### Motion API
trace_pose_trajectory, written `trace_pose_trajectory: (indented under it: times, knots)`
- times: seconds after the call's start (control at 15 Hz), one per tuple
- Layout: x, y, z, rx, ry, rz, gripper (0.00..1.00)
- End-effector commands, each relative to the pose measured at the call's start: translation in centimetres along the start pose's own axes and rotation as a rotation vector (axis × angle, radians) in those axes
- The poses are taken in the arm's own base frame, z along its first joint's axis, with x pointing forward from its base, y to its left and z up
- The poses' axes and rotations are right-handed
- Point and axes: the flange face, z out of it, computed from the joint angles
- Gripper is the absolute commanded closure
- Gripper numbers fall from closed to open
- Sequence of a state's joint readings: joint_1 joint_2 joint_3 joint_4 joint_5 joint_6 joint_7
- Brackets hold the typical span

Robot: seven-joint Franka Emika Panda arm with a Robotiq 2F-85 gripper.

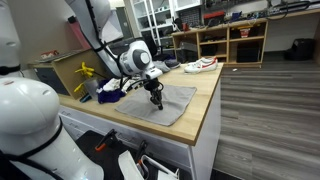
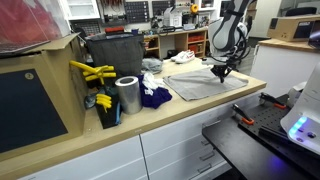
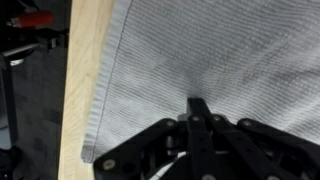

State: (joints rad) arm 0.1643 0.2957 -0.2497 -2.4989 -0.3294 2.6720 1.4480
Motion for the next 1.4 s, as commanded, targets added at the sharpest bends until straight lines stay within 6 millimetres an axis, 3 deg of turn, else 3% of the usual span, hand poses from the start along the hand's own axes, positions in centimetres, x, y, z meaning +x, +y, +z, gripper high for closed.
trace_pose_trajectory:
  times: [0.0, 0.47, 1.07, 1.13, 1.33]
  knots:
    - [-0.3, 0.8, 0.8, -0.03, -0.001, -0.01, 1.0]
    - [-1.4, 1.4, 1.3, -0.06, -0.016, -0.035, 1.0]
    - [-2.5, 1.6, 0.3, -0.061, -0.012, -0.062, 1.0]
    - [-2.3, 1.6, 0.0, -0.055, -0.001, -0.056, 0.74]
    - [-1.9, 1.6, -1.5, -0.026, 0.062, -0.05, 0.6]
